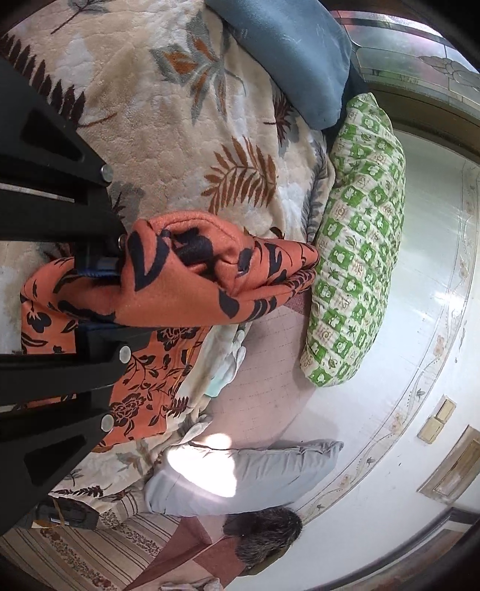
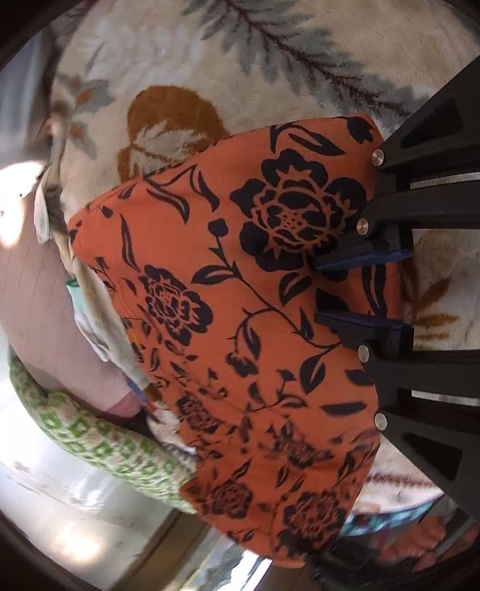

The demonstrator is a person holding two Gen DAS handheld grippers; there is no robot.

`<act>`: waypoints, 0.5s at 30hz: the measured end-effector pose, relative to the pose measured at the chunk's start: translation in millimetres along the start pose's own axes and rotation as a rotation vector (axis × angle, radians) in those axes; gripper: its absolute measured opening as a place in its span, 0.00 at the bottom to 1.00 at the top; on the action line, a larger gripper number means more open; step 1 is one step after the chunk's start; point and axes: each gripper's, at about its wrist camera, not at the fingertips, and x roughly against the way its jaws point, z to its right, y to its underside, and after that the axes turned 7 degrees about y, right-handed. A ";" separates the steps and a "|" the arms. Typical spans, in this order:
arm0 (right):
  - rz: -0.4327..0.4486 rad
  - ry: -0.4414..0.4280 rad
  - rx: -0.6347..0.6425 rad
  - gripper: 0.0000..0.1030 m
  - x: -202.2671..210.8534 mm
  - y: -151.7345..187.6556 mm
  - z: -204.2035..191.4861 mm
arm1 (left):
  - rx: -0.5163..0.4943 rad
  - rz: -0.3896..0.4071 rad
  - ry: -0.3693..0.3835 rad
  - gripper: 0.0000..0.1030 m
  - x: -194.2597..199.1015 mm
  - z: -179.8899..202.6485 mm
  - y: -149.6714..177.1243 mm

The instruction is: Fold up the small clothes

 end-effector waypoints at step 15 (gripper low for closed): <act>0.216 0.026 -0.184 0.24 55.8 -23.6 79.5 | -0.137 -0.104 0.095 0.16 -50.4 157.3 29.8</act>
